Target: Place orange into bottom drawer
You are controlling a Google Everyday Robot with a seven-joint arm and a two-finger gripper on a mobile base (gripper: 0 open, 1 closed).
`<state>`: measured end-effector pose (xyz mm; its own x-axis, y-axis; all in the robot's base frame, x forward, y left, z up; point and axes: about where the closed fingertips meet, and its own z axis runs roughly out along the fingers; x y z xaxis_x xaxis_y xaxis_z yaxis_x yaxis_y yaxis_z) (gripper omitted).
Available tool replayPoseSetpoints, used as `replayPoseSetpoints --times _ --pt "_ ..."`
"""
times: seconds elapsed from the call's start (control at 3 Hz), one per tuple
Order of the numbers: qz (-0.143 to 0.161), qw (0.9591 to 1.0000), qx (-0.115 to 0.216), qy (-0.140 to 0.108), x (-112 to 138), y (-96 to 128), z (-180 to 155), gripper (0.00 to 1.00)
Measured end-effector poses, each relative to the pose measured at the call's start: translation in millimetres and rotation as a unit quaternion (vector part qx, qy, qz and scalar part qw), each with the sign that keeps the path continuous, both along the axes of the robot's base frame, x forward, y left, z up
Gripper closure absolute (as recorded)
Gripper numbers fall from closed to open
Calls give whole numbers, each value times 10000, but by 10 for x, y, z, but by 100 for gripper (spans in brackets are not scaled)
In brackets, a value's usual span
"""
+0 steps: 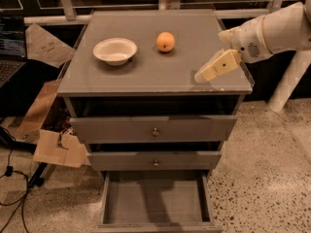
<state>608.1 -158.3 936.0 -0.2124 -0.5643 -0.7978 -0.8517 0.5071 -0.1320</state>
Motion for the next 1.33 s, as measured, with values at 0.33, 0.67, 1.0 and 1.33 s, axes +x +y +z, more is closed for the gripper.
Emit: replayPoseSetpoints --times 0.33,0.67,1.0,1.33 --pt "5 10000 -3 -3 -1 0 0 0" --pt "-214 9995 171 -141 109 4 -64 0" --pt "-700 9950 547 -463 584 -126 -172 0" --pt "-846 9901 861 -720 1054 -242 -267 0"
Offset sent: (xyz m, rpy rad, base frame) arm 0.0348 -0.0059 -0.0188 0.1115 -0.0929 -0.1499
